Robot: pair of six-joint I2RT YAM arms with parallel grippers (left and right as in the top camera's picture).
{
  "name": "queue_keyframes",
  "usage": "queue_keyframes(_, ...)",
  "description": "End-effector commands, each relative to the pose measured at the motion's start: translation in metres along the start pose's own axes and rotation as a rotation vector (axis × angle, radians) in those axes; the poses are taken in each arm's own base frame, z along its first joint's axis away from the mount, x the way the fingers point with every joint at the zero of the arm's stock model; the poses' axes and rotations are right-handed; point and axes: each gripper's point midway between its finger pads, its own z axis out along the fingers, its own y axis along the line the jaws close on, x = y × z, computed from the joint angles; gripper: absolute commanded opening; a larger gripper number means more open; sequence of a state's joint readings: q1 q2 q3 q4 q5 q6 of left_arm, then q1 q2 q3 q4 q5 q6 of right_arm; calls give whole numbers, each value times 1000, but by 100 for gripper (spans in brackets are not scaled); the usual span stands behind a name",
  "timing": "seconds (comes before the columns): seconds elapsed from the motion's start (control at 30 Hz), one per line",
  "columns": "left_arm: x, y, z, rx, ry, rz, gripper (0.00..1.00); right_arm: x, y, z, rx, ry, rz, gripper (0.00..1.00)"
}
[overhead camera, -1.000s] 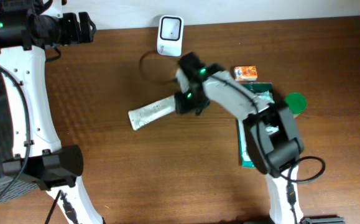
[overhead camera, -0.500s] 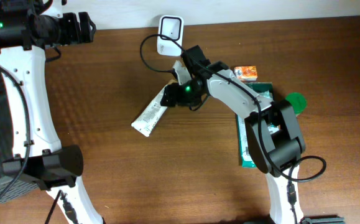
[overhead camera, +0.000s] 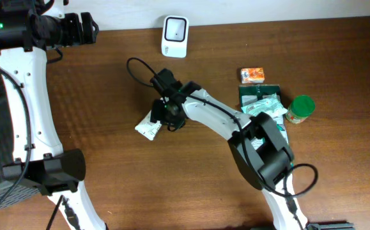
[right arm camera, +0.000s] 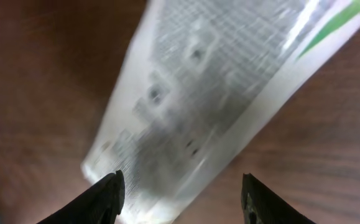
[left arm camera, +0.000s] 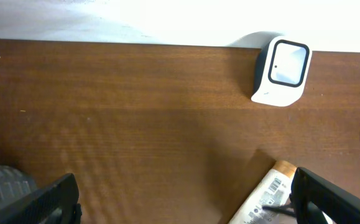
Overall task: Scan the item barcode
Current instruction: 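Reach the right gripper to the white tube and grasp its end, then lift the white tube upright and hold it to the scanner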
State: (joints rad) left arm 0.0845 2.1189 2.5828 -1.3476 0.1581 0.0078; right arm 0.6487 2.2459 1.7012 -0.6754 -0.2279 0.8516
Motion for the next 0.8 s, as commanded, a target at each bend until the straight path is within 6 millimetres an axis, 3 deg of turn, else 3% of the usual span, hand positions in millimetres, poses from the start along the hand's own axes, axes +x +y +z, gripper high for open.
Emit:
queue_keyframes(0.0,-4,-1,-5,8,-17,12,99,-4,-19,22,66,-16,35,57)
queue_keyframes(0.1,-4,-1,-5,8,-16,12,99,-3,-23,27,76,-11,37,56)
queue_keyframes(0.17,-4,-1,-5,8,-16,12,99,-3,-24,28,82,-14,25,49)
queue_keyframes(0.4,-4,-1,-5,8,-16,12,99,-2,-39,24,117,21,-23,4)
queue_keyframes(0.53,-4,-1,-5,8,-17,12,99,0,-45,17,65,104,-93,4)
queue_keyframes(0.7,-4,-1,-5,8,-17,12,99,-1,-40,1,-134,204,-320,4)
queue_keyframes(0.77,-4,-1,-5,8,-17,12,99,-4,-49,-6,-167,226,-376,4)
